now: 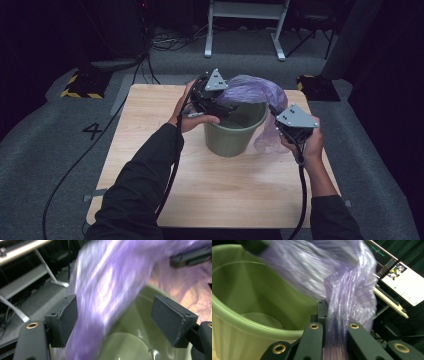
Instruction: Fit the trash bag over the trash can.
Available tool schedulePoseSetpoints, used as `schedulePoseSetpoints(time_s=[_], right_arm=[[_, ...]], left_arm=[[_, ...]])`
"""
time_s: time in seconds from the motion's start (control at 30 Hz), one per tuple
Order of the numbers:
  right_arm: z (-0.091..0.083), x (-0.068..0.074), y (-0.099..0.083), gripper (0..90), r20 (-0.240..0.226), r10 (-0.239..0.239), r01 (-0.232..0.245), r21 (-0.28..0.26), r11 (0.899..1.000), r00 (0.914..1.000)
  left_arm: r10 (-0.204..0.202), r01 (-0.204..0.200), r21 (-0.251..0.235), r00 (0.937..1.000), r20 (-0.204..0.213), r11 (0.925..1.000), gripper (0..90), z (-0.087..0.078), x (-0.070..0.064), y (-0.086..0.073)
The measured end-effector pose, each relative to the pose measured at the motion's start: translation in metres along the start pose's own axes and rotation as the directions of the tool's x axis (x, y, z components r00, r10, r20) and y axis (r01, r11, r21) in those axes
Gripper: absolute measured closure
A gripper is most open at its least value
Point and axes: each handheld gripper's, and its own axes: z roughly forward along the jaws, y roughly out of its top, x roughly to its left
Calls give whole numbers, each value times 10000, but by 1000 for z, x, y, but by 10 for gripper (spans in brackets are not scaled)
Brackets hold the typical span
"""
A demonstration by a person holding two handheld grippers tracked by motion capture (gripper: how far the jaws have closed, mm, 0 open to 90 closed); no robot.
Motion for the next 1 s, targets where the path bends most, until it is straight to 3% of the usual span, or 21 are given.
schedulePoseSetpoints(time_s=[0.13, 0.23, 0.4, 0.6, 0.73, 0.77, 0.87, 1.0], right_arm=[[0, -1, 0, 886, 79, -83, 83, 106, 9999, 9999], [1, 2, 2, 882, 94, -572, 569, 293, 9979, 9983], [2, 7, 5, 867, -22, -872, 872, 310, 9957, 9962], [3, 16, 10, 847, -318, -1408, 1415, 210, 9897, 9895], [2, 19, 12, 793, -543, -1388, 1393, 56, 9902, 9888], [2, 19, 11, 770, -577, -1348, 1353, 41, 9908, 9892], [1, 19, 10, 613, -649, -1072, 1071, -58, 9942, 9921], [-3, 16, 7, 413, -838, -542, 529, -180, 9984, 9950]], left_arm=[[-2, 1, -95, 9999, -102, 10000, 212, -2, 0, 3], [231, -231, 50, 9997, -45, 9997, 211, 4, -3, 8], [218, -222, 95, 9987, 461, 9997, 221, 20, -10, 15], [642, -698, 442, 9911, 1170, 9966, 226, 36, -24, 17], [1014, -1116, 795, 9872, 1228, 9906, 527, 39, -26, 15], [1201, -1315, 983, 9862, 1141, 9864, 652, 40, -26, 14], [1525, -1626, 1179, 9842, 897, 9796, 818, 39, -26, 9], [1407, -1511, 1203, 9859, 905, 9812, 885, 34, -19, -1]])
